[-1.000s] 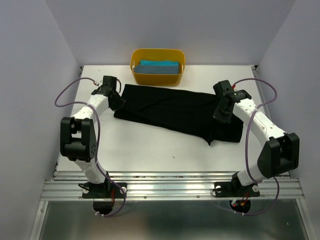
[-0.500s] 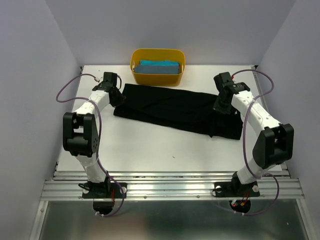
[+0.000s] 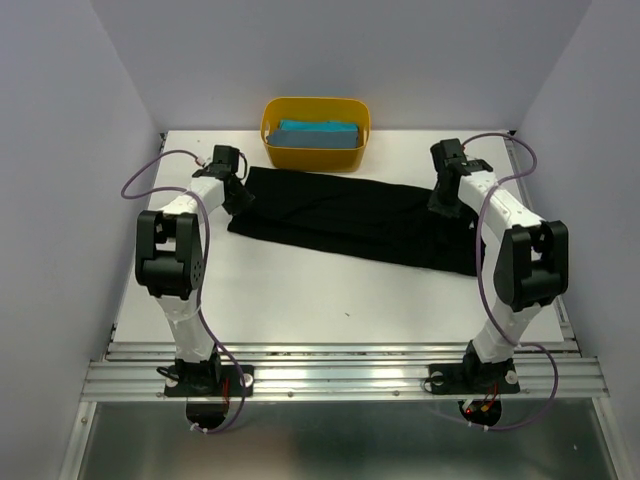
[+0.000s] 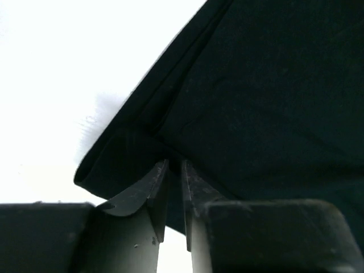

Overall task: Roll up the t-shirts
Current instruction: Fold the T-shirt at the center of the board.

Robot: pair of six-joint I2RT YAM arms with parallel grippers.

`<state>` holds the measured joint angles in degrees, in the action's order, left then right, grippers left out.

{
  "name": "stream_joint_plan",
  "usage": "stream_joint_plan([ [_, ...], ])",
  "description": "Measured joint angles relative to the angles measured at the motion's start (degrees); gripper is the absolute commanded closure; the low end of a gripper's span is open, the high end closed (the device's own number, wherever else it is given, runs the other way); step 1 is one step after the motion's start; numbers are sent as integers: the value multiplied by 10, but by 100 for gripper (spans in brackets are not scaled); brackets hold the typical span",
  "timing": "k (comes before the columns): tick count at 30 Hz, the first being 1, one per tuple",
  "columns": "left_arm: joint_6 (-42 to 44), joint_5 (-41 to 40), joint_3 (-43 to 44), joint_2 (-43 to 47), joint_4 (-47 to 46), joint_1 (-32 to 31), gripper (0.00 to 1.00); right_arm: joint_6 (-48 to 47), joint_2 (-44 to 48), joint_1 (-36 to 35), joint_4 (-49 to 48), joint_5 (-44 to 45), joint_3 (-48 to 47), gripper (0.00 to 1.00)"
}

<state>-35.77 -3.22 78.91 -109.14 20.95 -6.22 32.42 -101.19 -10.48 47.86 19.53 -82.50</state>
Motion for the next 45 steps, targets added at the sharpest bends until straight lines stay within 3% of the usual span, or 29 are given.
stream_joint_plan([
  [1,1,0,0,-1,0,0,52,-5,-9,8,-11,-5,-3,43],
  [3,3,1,0,-1,-3,1,35,-10,-23,20,-24,-14,-8,38],
  [9,15,-14,0,11,-3,3,32,-16,-24,39,-61,-40,8,37],
  [21,42,-27,-31,161,-18,3,33,74,135,38,-126,-174,241,38],
  [27,43,-18,-60,164,-14,-1,33,113,139,38,-160,-205,280,53],
  [34,45,-17,-62,164,-14,-2,34,124,139,38,-186,-193,276,95],
  [36,45,-17,-62,164,-14,-2,34,123,138,38,-186,-188,268,99],
  [45,47,-17,-69,164,-13,-2,34,111,82,38,-218,-185,175,99],
])
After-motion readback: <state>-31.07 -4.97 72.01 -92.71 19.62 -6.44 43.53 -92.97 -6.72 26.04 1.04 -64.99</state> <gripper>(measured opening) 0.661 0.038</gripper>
